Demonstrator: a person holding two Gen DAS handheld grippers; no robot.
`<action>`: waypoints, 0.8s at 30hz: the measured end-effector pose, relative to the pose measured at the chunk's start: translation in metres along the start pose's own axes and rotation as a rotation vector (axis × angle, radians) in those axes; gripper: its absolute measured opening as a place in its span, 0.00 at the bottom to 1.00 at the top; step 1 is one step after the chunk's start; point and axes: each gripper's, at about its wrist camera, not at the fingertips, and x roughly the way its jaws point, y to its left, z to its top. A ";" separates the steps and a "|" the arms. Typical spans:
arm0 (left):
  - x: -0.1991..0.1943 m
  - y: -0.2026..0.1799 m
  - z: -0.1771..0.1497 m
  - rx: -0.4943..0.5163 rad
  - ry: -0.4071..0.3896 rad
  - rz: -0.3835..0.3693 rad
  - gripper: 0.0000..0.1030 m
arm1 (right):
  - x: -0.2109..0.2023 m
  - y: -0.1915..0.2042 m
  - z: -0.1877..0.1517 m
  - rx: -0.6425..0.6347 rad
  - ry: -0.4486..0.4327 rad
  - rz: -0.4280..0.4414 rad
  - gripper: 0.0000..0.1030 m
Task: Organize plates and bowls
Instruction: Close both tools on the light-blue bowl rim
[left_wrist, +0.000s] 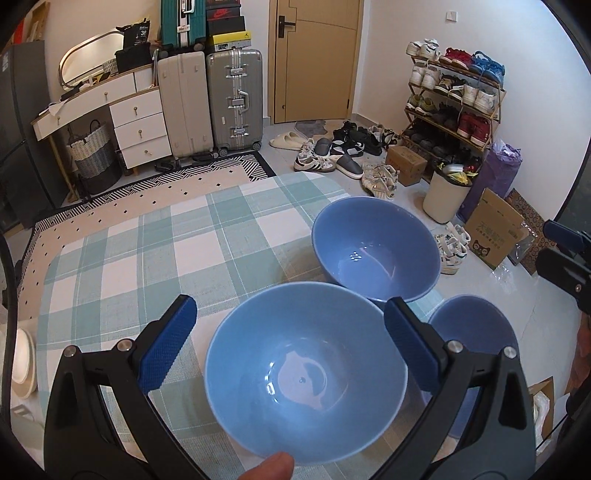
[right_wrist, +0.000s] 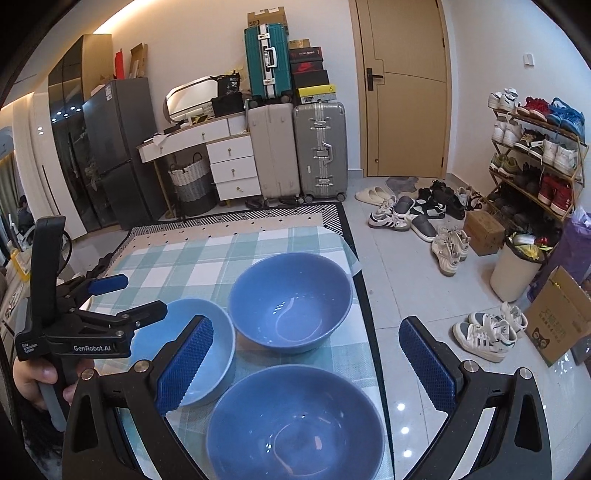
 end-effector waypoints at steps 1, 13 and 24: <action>0.004 -0.001 0.002 0.006 0.001 -0.004 0.98 | 0.005 0.001 0.001 0.006 0.001 -0.004 0.99; 0.066 -0.004 0.024 0.033 0.074 0.005 0.98 | 0.080 -0.016 0.002 0.051 0.091 -0.037 0.99; 0.114 -0.014 0.041 0.051 0.119 -0.031 0.95 | 0.114 -0.033 0.003 0.091 0.125 -0.045 0.93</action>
